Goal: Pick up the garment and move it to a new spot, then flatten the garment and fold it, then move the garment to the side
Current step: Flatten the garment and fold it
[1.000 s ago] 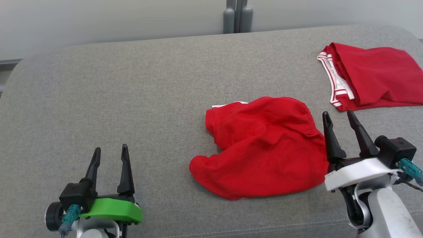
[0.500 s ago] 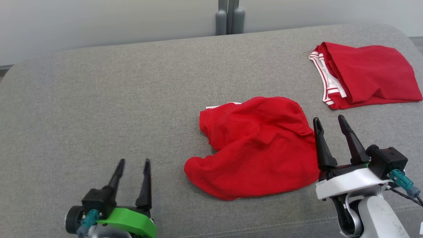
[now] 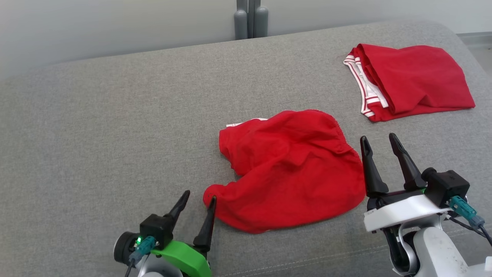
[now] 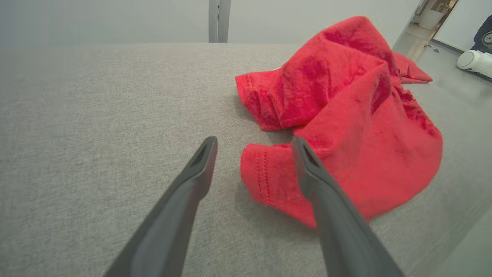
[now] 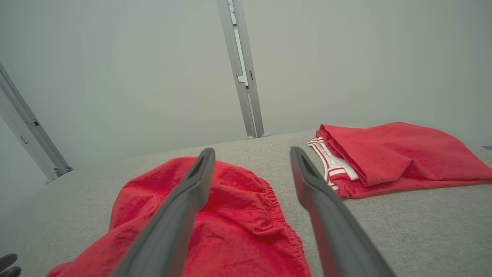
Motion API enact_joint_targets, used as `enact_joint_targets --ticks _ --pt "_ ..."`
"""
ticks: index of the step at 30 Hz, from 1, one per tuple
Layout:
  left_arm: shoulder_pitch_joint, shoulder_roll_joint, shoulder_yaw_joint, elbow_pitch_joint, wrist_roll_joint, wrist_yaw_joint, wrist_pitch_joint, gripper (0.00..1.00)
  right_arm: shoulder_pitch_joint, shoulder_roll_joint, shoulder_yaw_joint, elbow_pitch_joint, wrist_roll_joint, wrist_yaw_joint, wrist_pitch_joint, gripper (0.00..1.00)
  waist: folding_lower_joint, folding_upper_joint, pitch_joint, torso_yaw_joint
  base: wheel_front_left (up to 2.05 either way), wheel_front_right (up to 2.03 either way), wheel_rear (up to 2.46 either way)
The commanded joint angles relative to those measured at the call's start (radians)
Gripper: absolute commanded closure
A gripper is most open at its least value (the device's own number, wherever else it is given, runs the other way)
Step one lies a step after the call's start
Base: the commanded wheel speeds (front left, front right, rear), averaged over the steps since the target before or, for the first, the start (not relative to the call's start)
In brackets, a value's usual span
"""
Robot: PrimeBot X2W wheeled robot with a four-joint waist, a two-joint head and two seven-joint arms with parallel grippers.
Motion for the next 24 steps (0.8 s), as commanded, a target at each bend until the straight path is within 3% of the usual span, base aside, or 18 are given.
enact_joint_targets --ticks 1,17,18,20,21,24 --pt "-0.017 0.0 -0.012 0.007 -0.012 -0.003 0.006 0.0 -0.01 -0.002 -0.002 0.002 0.001 0.0 -0.004 0.0 0.0 -0.0001 0.002 -0.007 0.0 0.0 0.0" --pt "-0.104 0.024 -0.138 0.192 -0.125 -0.004 0.009 0.01 -0.018 0.006 0.008 0.007 0.004 0.0 -0.004 0.0 0.0 -0.0001 0.018 -0.037 0.0 0.0 0.0" --pt "-0.109 0.023 -0.144 0.197 -0.141 -0.004 0.004 0.39 -0.018 0.006 0.008 0.007 0.004 0.0 -0.004 0.0 0.0 -0.0001 0.017 -0.037 0.0 0.0 0.0" --pt "-0.118 0.027 -0.156 0.21 -0.154 -0.004 -0.002 0.91 -0.016 0.004 0.007 0.007 0.002 0.0 -0.004 0.0 0.0 -0.0001 0.016 -0.036 0.0 0.0 0.0" --pt "-0.123 0.029 -0.162 0.216 -0.16 -0.004 -0.006 1.0 -0.014 0.003 0.006 0.007 0.001 0.0 -0.004 0.0 0.0 -0.0001 0.015 -0.035 0.0 0.0 0.0" --pt "-0.133 0.035 -0.166 0.221 -0.173 -0.004 -0.017 1.0 -0.01 0.002 0.006 0.007 -0.001 0.0 -0.004 0.0 0.0 -0.0001 0.009 -0.027 0.0 0.0 0.0"
